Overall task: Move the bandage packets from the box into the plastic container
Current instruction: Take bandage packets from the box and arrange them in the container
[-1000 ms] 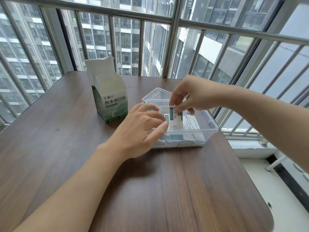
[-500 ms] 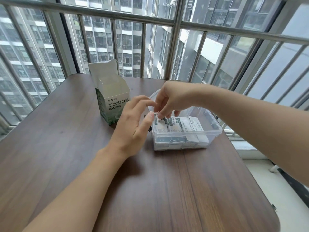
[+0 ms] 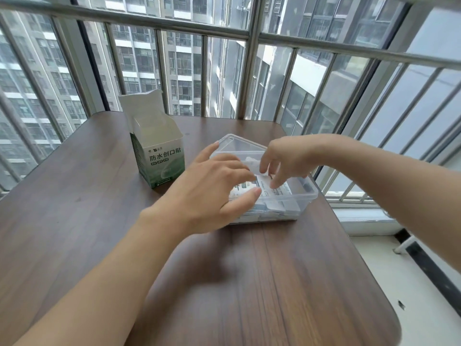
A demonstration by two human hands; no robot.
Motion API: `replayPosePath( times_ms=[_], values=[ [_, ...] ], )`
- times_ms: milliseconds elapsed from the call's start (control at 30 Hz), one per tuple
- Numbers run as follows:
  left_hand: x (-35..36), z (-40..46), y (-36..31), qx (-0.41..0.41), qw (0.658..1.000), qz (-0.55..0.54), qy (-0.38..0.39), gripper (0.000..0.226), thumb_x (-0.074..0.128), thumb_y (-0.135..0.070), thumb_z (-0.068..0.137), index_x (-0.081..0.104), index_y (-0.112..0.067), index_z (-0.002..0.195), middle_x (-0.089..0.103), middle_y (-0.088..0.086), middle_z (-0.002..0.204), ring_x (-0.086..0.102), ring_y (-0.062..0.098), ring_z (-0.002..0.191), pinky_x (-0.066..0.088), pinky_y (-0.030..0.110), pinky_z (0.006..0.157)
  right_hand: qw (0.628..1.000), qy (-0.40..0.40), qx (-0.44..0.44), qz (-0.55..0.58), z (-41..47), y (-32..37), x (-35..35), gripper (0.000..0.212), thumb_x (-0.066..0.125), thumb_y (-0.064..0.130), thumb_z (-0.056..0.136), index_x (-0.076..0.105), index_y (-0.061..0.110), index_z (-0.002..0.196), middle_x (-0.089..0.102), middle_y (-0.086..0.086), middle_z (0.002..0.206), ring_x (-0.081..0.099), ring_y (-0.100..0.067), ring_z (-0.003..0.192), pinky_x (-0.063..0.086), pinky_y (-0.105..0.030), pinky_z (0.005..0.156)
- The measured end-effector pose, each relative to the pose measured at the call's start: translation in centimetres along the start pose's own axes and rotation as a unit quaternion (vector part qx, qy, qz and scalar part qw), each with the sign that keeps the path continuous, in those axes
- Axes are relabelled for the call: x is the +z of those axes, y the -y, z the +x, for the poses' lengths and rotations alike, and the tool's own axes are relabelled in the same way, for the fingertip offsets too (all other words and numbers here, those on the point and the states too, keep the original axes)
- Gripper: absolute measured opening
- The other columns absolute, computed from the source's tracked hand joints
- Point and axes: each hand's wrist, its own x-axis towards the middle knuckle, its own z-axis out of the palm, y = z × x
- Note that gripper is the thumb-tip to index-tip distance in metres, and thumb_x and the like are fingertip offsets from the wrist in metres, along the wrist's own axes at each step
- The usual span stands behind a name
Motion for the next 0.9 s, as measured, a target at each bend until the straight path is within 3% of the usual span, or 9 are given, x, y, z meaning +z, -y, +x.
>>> replayPosePath(
  times_ms=[133,233,433,600,767,900],
  values=[
    [0.3,1.4,-0.3,0.002,0.993,0.031,0.117,0.066,0.021,-0.065,0.096,0.068,-0.032,0.128,0.062,-0.016,0.138,0.049,0.007,0.133,0.018,0.047,0.122,1.000,-0.011,-0.009,0.019,0.1,-0.1,0.2,0.053,0.081,0.048,0.080,0.066,0.029,0.127,0.072,0.006,0.112,0.073,-0.024,0.094,0.063,-0.038,0.077],
    [0.6,1.8,-0.3,-0.002,0.988,0.038,0.150,0.069,0.017,-0.068,0.094,0.066,-0.035,0.129,0.059,-0.017,0.141,0.050,0.006,0.131,0.013,0.050,0.124,1.000,-0.014,-0.010,0.007,0.6,0.2,0.7,0.060,0.082,0.057,0.073,0.065,0.034,0.125,0.071,0.004,0.110,0.073,-0.023,0.093,0.061,-0.041,0.083],
    [0.7,1.6,-0.1,-0.011,0.988,0.054,0.142,0.076,0.011,-0.070,0.091,0.068,-0.032,0.123,0.069,-0.011,0.126,0.058,0.009,0.121,0.010,0.047,0.125,1.000,-0.022,-0.021,0.007,0.6,0.4,0.8,0.052,0.081,0.045,0.081,0.065,0.025,0.126,0.069,0.005,0.121,0.073,-0.026,0.092,0.062,-0.036,0.075],
    [0.5,1.0,-0.1,-0.004,0.993,0.039,0.110,0.073,0.015,-0.067,0.095,0.069,-0.027,0.123,0.069,-0.011,0.124,0.059,0.010,0.119,0.013,0.039,0.123,0.999,-0.021,-0.026,0.029,-0.3,0.0,0.2,0.050,0.077,0.039,0.087,0.063,0.022,0.132,0.067,0.011,0.127,0.065,-0.016,0.058,0.055,-0.025,0.057],
    [0.4,0.7,0.2,-0.011,0.996,0.019,0.082,0.073,0.017,-0.067,0.095,0.074,-0.024,0.112,0.071,-0.013,0.120,0.059,0.006,0.116,0.018,0.032,0.120,0.999,0.008,-0.034,0.039,-0.8,-0.2,-0.3,0.065,0.085,0.018,0.080,0.057,0.023,0.139,0.063,0.015,0.133,0.066,-0.011,0.065,0.053,-0.022,0.056],
    [0.4,0.7,0.1,-0.010,0.995,0.028,0.096,0.075,0.014,-0.067,0.094,0.075,-0.025,0.104,0.072,-0.013,0.113,0.060,0.007,0.109,0.017,0.030,0.119,0.999,0.012,-0.042,0.014,-0.3,0.2,0.4,0.066,0.084,0.013,0.079,0.057,0.023,0.138,0.063,0.014,0.131,0.065,-0.010,0.064,0.052,-0.021,0.056]
  ],
)
